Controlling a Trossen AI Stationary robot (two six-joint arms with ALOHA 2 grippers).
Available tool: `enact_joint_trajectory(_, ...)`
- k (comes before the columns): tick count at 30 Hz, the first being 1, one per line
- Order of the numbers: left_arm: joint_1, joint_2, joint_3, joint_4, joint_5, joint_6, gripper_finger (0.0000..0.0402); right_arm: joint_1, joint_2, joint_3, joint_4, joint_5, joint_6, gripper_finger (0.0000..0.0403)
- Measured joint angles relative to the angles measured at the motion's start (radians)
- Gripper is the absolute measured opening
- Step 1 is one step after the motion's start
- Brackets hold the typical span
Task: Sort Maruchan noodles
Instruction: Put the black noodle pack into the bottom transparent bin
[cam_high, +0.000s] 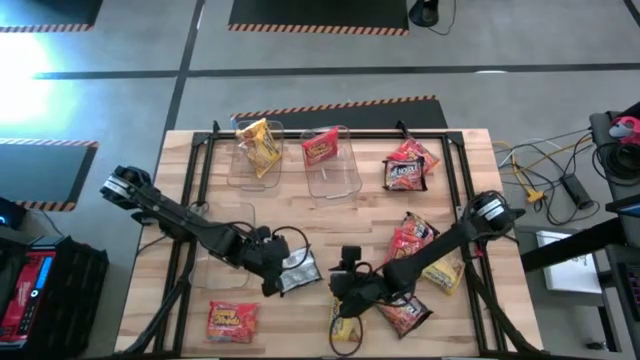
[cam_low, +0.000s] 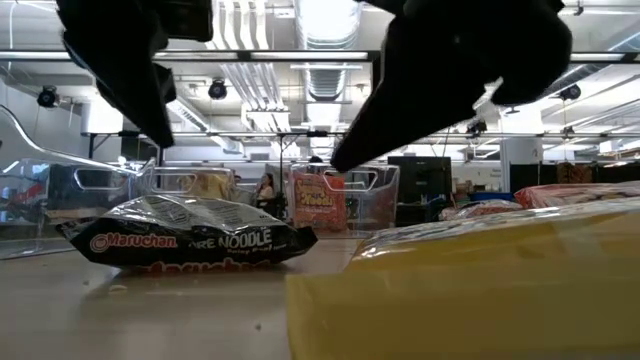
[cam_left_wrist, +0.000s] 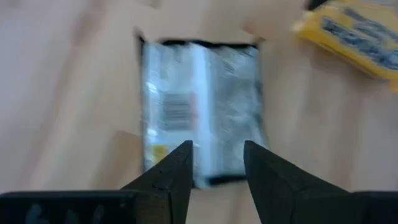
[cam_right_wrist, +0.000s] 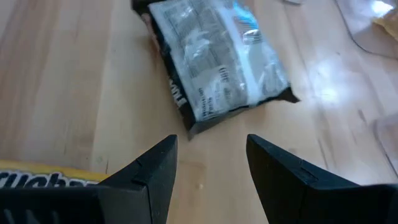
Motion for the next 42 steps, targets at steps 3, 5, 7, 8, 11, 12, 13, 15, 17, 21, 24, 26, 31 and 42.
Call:
enact_joint_trajectory(3,-0.004,-0.003,0.0,-0.013,0.006,-0.042,0.0126,0.002,0.025,0.008,0.05,-0.005,-0.017,0.0183)
enact_joint_trajectory(5,0.0,-0.003,0.0,-0.013,-0.021,-0.072,0.0126,0.004,0.034,0.01,0.092,-0.022,-0.03,0.0182)
enact_joint_trajectory(7,0.012,-0.003,0.0,-0.017,-0.061,-0.099,0.0126,0.004,0.047,0.012,0.151,-0.064,-0.036,0.0183)
enact_joint_trajectory(8,0.018,-0.003,0.0,-0.017,-0.078,-0.11,0.0126,0.004,0.057,0.012,0.174,-0.078,-0.039,0.0183)
enact_joint_trajectory(11,0.034,-0.003,-0.001,-0.028,-0.127,-0.134,0.0126,0.004,0.087,0.012,0.23,-0.087,-0.059,0.0182)
enact_joint_trajectory(12,0.037,-0.004,-0.003,-0.028,-0.141,-0.135,0.0126,0.004,0.098,0.013,0.248,-0.087,-0.064,0.0182)
enact_joint_trajectory(13,0.04,-0.004,-0.004,-0.028,-0.155,-0.134,0.0126,0.003,0.107,0.016,0.268,-0.087,-0.065,0.0182)
enact_joint_trajectory(15,0.046,-0.004,-0.007,-0.036,-0.166,-0.133,0.0126,-0.001,0.123,0.017,0.296,-0.074,-0.073,0.0182)
enact_joint_trajectory(17,0.053,-0.004,-0.012,-0.036,-0.171,-0.132,0.0126,-0.009,0.144,0.017,0.332,-0.051,-0.083,0.018)
enact_joint_trajectory(21,0.066,-0.004,-0.026,-0.049,-0.171,-0.123,0.0126,-0.025,0.159,0.017,0.339,-0.016,-0.093,0.017)
enact_joint_trajectory(24,0.083,-0.004,-0.039,-0.051,-0.171,-0.111,0.0126,-0.03,0.165,0.016,0.334,-0.015,-0.112,0.0162)
enact_joint_trajectory(26,0.096,-0.004,-0.052,-0.051,-0.171,-0.106,0.0125,-0.032,0.168,0.016,0.339,-0.015,-0.129,0.0159)
enact_joint_trajectory(31,0.133,-0.004,-0.097,-0.015,-0.156,-0.11,0.0118,-0.032,0.168,0.016,0.341,-0.017,-0.188,0.0161)
enact_joint_trajectory(42,0.196,-0.004,-0.17,0.148,-0.081,-0.101,0.0092,-0.052,0.169,0.017,0.347,-0.019,-0.359,0.0198)
